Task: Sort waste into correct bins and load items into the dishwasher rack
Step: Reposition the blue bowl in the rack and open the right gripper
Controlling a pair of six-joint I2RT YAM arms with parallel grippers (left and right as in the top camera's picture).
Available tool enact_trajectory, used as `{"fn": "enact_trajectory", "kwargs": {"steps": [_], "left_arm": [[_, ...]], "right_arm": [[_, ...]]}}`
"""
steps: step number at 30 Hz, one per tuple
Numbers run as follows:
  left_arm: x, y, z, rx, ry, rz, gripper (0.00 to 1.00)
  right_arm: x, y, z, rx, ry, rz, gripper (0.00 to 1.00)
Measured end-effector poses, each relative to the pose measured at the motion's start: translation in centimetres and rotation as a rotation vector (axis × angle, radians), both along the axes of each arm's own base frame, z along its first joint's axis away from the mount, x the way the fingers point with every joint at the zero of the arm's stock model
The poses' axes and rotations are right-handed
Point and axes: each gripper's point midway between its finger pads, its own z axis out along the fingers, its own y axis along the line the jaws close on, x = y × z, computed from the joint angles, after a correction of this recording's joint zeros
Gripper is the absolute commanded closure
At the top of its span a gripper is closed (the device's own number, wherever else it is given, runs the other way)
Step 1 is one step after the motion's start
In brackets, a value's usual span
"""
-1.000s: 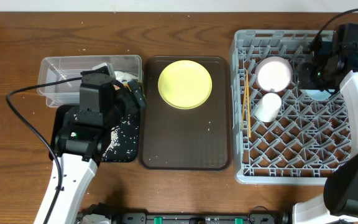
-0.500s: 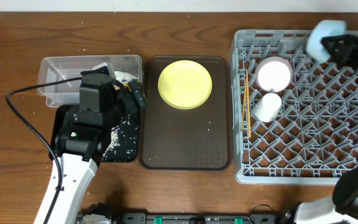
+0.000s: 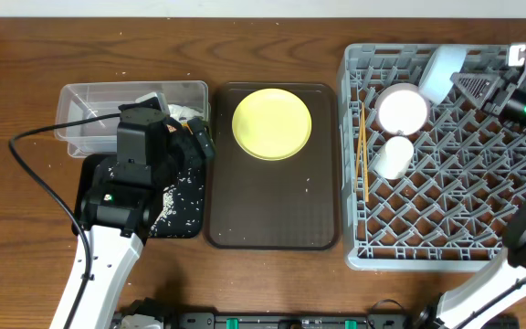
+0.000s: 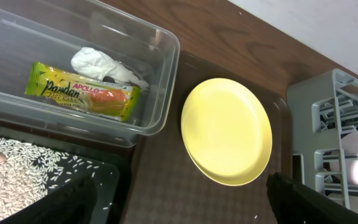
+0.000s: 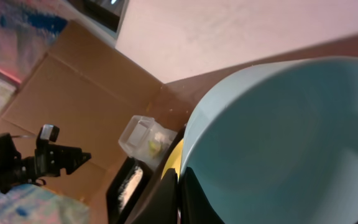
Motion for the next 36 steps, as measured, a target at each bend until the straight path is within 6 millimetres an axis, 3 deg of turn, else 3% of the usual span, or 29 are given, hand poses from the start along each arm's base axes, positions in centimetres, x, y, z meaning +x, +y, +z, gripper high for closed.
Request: {"fn": "enact_trajectory", "kwargs": {"steps": [10,13,18,20,24,36], "left_arm": [[0.0,0.0,0.0,0.000,0.000,0.000,0.10],[0.0,0.0,0.0,0.000,0.000,0.000,0.10],[0.0,0.0,0.0,0.000,0.000,0.000,0.10],[0.0,0.0,0.0,0.000,0.000,0.000,0.10],[0.0,0.0,0.0,0.000,0.000,0.000,0.10],[0.0,0.0,0.0,0.000,0.000,0.000,0.10]], "right_arm": [[-0.6,-2.0,-0.7,0.043,0.030,-0.031,0.99],[-1.1,-3.6,-0.8,0.067,0.061,-0.069,0.91],[-2.3,-6.5,-1.4,0.107,0.141,-0.153,0.87],[-2.8,-7.7,-1.8,0.120,0.184,-0.191,0.78],[-3.5,-9.3,-3.1,0.120,0.269,-0.261,0.77],[-4.1,-10.4,-5.9,0.024,0.429,-0.359,0.69]]}}
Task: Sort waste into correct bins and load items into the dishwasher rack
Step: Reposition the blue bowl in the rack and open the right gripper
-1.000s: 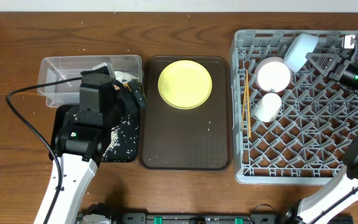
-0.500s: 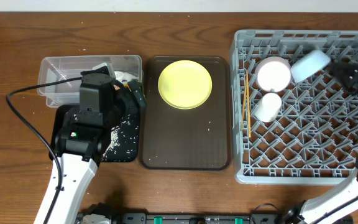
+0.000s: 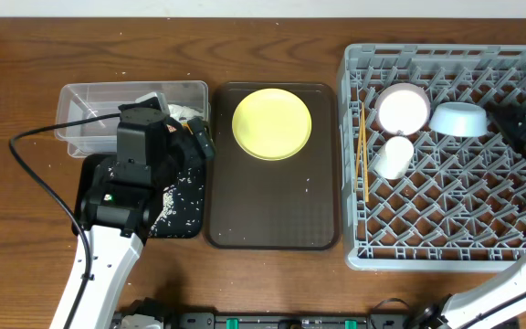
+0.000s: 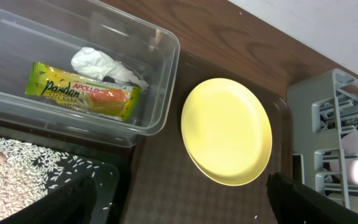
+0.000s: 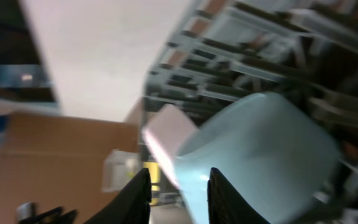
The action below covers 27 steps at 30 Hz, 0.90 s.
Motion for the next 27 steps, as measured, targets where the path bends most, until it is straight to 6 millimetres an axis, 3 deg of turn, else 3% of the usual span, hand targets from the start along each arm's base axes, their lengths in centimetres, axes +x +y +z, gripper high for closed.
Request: {"fn": "enact_trajectory", "kwargs": {"steps": [3,6,10,13,16,22,27], "left_arm": [[0.0,0.0,0.0,0.000,0.000,0.000,0.10],[0.0,0.0,0.0,0.000,0.000,0.000,0.10],[0.0,0.0,0.0,0.000,0.000,0.000,0.10],[0.0,0.0,0.0,0.000,0.000,0.000,0.10],[0.0,0.0,0.0,0.000,0.000,0.000,0.10],[0.0,0.0,0.0,0.000,0.000,0.000,0.10],[0.0,0.0,0.0,0.000,0.000,0.000,0.10]], "right_arm": [[-0.1,-0.2,0.6,-0.117,0.033,-0.025,0.68],[0.1,0.5,3.7,-0.283,0.009,-0.037,0.68],[0.9,3.8,8.5,-0.528,-0.067,-0.022,0.76],[1.8,6.4,9.6,-0.697,-0.065,-0.014,0.81],[2.7,7.9,8.2,-0.817,-0.008,-0.003,0.82],[4.0,7.5,3.1,-0.927,0.134,0.001,0.83],[2.3,6.2,-0.8,-0.946,0.293,0.022,0.88]]}}
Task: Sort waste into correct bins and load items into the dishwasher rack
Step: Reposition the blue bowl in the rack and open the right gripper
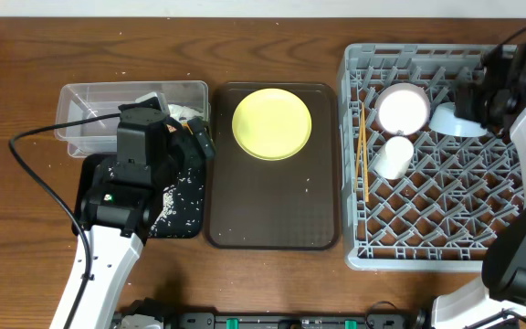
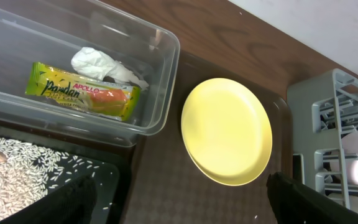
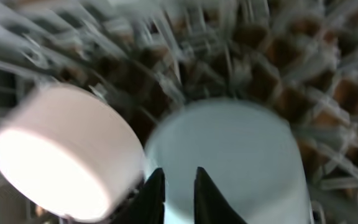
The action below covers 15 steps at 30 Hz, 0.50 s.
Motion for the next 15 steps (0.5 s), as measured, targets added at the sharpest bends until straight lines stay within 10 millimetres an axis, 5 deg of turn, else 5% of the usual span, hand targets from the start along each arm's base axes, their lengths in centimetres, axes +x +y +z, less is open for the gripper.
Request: {"fn": "enact_trajectory", "kwargs": {"steps": [5,10,15], "left_arm": [[0.0,0.0,0.0,0.000,0.000,0.000,0.10],[0.0,0.0,0.0,0.000,0.000,0.000,0.10],[0.0,0.0,0.0,0.000,0.000,0.000,0.10]], "right_arm": [[-2.8,-0.7,-1.0,-0.009,0.121,-0.054,0.92],[-4.7,-0.9,-1.7,0.008,0.203,-0.109,0.83],[-4.4,1.0,0.8,0.083,0.127,-0.064,0.76]]}}
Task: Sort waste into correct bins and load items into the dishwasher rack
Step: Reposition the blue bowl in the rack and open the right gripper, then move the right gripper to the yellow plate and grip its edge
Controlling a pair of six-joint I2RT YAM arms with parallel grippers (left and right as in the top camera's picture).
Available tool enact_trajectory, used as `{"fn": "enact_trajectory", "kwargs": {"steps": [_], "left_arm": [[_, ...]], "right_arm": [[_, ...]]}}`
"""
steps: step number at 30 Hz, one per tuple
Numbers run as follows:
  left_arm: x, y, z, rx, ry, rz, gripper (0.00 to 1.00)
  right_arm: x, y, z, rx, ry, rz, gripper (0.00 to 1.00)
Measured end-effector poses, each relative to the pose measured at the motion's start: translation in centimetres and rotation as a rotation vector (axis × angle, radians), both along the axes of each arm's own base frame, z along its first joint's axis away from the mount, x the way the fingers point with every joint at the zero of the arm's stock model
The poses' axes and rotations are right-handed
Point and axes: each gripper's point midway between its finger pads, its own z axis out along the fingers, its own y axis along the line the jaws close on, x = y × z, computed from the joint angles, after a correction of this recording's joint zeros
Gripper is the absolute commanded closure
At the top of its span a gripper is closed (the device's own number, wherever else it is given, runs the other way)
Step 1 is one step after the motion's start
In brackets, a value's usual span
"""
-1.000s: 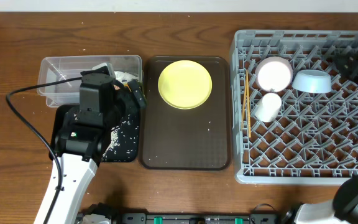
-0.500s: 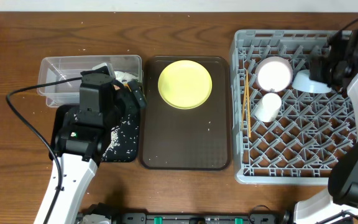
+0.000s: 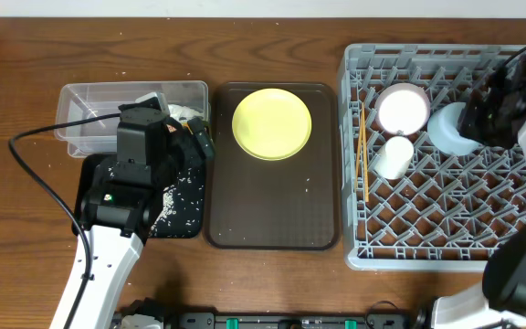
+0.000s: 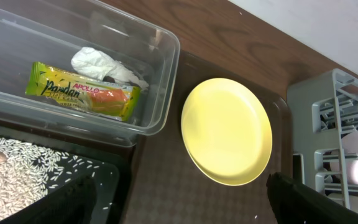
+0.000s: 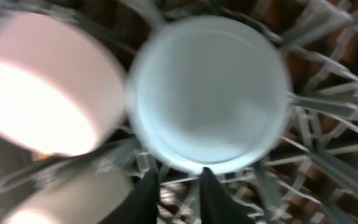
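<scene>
A light blue bowl [image 3: 447, 128] sits bottom-up in the grey dishwasher rack [image 3: 354, 256], right of a white cup [image 3: 402, 108]. My right gripper [image 3: 478, 117] hovers at the bowl's right side. In the right wrist view the bowl [image 5: 207, 93] fills the middle, and the right gripper [image 5: 179, 186] is open, its tips at the bowl's near edge with only rack bars between them. A yellow plate [image 3: 272, 123] lies on the brown tray [image 3: 272, 201]. My left gripper [image 4: 179, 208] is open and empty over the tray's left edge, near the black bin.
A second white cup [image 3: 393, 157] and chopsticks [image 3: 362, 146] sit in the rack's left part. The clear bin [image 4: 160, 81] holds a green snack wrapper [image 4: 82, 91] and a crumpled tissue [image 4: 104, 65]. The black bin [image 4: 17, 180] in front of it holds scattered rice.
My right gripper has moved from the rack's back edge toward the front, right beside the bowl. The bowl, tilted before, now lies flat and bottom-up. The left arm has not moved.
My right gripper first held the blue bowl by its rim above the rack's back right corner. Then the bowl lay in the rack beside the white cup, with the gripper off it at the right. The gripper returned over the bowl, which now rests bottom-up.
</scene>
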Motion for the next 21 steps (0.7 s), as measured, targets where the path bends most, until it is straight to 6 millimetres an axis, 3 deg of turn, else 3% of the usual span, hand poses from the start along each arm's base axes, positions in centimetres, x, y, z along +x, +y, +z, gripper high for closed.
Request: {"fn": "enact_trajectory", "kwargs": {"steps": [5,7,10,15,21], "left_arm": [[0.0,0.0,0.0,0.000,0.000,0.000,0.10],[0.0,0.0,0.0,0.000,0.000,0.000,0.10],[0.0,0.0,0.0,0.000,0.000,0.000,0.10],[0.0,0.0,0.0,0.000,0.000,0.000,0.10],[0.0,0.0,0.0,0.000,0.000,0.000,0.10]], "right_arm": [[0.8,6.1,7.0,0.095,-0.220,0.175,0.71],[0.8,10.1,10.0,0.117,-0.310,0.287,0.69],[-0.1,16.7,12.5,0.162,-0.382,0.467,0.65],[-2.2,26.5,12.0,0.198,-0.376,0.726,0.49],[-4.0,33.8,8.4,0.149,-0.329,0.935,0.38]]}}
